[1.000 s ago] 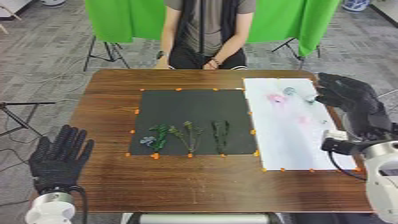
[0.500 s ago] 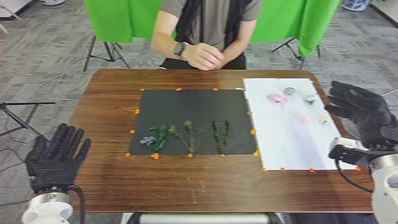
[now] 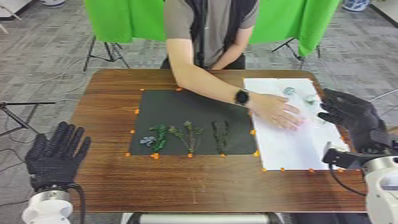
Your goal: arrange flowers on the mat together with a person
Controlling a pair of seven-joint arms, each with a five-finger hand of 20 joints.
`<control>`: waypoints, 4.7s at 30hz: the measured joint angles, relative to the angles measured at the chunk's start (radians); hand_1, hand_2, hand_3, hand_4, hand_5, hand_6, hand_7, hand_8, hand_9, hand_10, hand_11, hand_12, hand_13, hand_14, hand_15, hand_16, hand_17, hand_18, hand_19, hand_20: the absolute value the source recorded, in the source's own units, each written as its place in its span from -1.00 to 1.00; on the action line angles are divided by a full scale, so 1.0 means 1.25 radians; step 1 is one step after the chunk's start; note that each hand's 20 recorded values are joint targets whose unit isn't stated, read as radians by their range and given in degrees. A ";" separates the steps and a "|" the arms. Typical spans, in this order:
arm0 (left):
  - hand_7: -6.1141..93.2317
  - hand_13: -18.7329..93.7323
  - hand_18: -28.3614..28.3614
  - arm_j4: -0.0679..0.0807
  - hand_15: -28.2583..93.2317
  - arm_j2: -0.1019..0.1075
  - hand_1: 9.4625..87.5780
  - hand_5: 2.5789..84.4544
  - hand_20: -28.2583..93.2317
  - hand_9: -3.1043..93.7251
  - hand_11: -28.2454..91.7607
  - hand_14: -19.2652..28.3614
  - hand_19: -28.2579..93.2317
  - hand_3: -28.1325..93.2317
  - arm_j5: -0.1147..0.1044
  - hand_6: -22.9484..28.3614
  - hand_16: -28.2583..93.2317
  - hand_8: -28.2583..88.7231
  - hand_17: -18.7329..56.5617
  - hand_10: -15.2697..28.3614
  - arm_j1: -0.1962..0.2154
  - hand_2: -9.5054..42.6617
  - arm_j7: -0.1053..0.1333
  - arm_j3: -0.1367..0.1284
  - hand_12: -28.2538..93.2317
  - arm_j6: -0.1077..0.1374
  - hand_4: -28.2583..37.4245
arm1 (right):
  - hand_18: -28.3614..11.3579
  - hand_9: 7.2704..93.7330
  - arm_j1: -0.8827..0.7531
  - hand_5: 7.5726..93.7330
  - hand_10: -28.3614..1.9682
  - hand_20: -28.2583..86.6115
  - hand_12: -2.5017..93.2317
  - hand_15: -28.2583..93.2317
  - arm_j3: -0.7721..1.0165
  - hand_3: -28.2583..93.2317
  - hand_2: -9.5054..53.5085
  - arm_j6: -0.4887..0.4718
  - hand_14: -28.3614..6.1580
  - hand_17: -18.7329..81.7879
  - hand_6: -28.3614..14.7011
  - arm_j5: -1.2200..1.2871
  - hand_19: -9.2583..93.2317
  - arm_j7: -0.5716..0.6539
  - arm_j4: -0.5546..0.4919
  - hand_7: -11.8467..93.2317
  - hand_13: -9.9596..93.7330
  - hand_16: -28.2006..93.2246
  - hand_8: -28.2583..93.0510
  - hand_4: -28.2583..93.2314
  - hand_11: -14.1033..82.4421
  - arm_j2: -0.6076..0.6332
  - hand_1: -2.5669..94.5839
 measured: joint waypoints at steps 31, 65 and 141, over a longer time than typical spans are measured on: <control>-0.56 -0.12 0.50 -0.004 -0.09 -0.006 -0.55 0.15 -0.40 -0.08 -0.19 0.38 0.11 0.73 -0.022 0.25 -0.67 -0.71 -0.66 0.33 -0.004 -0.10 0.003 0.007 -0.45 0.042 -1.00 | -0.44 -0.25 0.008 -0.21 -0.26 -0.26 -0.68 -0.41 -0.025 0.77 -0.61 -0.097 -0.33 -0.39 0.04 -0.001 -0.14 0.038 0.017 -0.53 -0.22 -0.24 -0.70 -0.94 -0.61 -0.032 -0.54; -0.56 -0.11 0.50 -0.004 -0.09 -0.009 -0.55 0.15 -0.40 -0.08 -0.19 0.39 0.12 0.73 -0.024 0.25 -0.67 -0.71 -0.66 0.34 -0.009 -0.08 0.007 0.007 -0.45 0.050 -1.00 | -0.41 -0.34 -0.005 -0.27 0.04 -0.28 -0.69 -0.44 -0.049 0.79 -0.73 -0.045 -0.11 -0.41 0.06 0.038 -0.15 0.019 0.017 -0.51 -0.26 -0.26 -0.71 -0.95 -0.61 0.012 -0.44; -0.58 -0.13 0.50 0.013 -0.11 -0.010 -0.46 0.12 -0.40 -0.10 -0.21 0.38 0.10 0.59 0.019 0.24 -0.66 -0.70 -0.66 0.31 -0.047 -0.42 0.000 0.055 -0.44 -0.005 -1.00 | -0.45 0.81 0.439 0.46 0.51 -0.03 -0.04 -0.19 -0.386 0.50 -1.00 -0.282 0.43 -0.12 0.51 -0.848 0.43 0.314 0.383 0.05 0.56 0.20 -0.56 -1.00 -0.49 0.204 0.34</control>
